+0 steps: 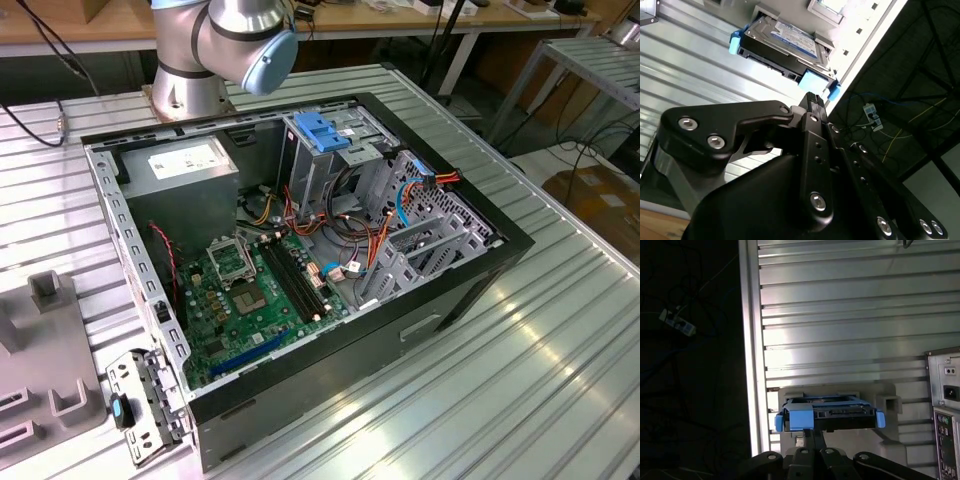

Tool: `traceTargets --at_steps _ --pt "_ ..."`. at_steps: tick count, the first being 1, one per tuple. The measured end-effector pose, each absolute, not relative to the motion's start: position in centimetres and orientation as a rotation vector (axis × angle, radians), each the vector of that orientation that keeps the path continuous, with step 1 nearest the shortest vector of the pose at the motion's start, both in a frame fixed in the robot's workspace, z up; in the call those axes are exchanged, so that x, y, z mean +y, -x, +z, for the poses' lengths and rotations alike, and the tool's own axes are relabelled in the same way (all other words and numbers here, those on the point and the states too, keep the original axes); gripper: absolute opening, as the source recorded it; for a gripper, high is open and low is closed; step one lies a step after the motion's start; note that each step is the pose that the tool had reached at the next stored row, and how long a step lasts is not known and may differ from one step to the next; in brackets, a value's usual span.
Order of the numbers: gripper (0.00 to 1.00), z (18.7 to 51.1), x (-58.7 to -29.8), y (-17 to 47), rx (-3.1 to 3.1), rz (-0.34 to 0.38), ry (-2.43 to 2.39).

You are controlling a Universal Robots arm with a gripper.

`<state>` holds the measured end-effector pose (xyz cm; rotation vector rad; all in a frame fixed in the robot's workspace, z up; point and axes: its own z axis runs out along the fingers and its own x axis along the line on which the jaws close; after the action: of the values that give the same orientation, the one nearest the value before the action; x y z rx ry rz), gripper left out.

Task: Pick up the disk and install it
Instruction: 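Pick up the disk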

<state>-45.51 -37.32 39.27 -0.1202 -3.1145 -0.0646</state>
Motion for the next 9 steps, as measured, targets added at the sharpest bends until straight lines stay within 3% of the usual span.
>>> traceTargets --at_steps 9 --pt "0.11 39.27 -37.32 45.52 -3.115 -0.065 0.120"
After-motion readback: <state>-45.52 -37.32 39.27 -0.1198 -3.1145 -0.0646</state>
